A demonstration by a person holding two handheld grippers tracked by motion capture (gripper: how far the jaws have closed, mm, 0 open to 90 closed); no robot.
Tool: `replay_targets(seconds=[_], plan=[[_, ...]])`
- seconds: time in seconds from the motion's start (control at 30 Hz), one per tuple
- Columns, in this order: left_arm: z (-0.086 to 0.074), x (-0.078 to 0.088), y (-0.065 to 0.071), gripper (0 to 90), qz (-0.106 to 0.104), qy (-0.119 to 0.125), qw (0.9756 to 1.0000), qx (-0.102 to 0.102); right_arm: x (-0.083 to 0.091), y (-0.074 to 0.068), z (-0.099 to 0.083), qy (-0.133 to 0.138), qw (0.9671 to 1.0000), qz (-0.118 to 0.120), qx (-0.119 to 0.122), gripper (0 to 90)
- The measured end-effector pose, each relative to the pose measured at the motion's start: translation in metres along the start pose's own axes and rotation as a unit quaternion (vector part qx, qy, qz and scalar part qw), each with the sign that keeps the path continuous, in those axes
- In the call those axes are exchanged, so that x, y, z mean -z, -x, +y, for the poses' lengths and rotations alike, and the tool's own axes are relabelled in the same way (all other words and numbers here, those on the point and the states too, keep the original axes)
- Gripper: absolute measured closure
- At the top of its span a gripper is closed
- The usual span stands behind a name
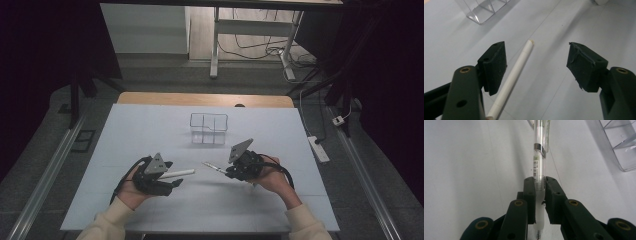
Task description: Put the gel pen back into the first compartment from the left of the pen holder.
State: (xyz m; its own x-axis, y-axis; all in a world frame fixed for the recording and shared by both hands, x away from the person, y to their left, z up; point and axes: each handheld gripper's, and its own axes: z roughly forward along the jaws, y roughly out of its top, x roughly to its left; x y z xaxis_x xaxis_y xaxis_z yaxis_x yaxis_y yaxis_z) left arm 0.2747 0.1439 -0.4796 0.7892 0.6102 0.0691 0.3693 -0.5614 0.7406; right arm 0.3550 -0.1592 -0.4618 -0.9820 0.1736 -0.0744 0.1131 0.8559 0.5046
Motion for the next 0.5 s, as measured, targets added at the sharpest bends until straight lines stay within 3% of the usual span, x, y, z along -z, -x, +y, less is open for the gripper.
replay_targets(seconds=[0.23,0.5], plan=[[0.019,-0.008,0.01,30.8,-0.001,0.003,0.9994,-0.033,-0.004,-0.002,0.007,-0.004,0.9999,0.008,-0.01,78.6],[0.031,-0.019,0.015,29.5,-0.005,-0.006,0.9988,-0.049,-0.006,-0.002,0.009,-0.001,0.9998,0.013,-0.012,78.5]])
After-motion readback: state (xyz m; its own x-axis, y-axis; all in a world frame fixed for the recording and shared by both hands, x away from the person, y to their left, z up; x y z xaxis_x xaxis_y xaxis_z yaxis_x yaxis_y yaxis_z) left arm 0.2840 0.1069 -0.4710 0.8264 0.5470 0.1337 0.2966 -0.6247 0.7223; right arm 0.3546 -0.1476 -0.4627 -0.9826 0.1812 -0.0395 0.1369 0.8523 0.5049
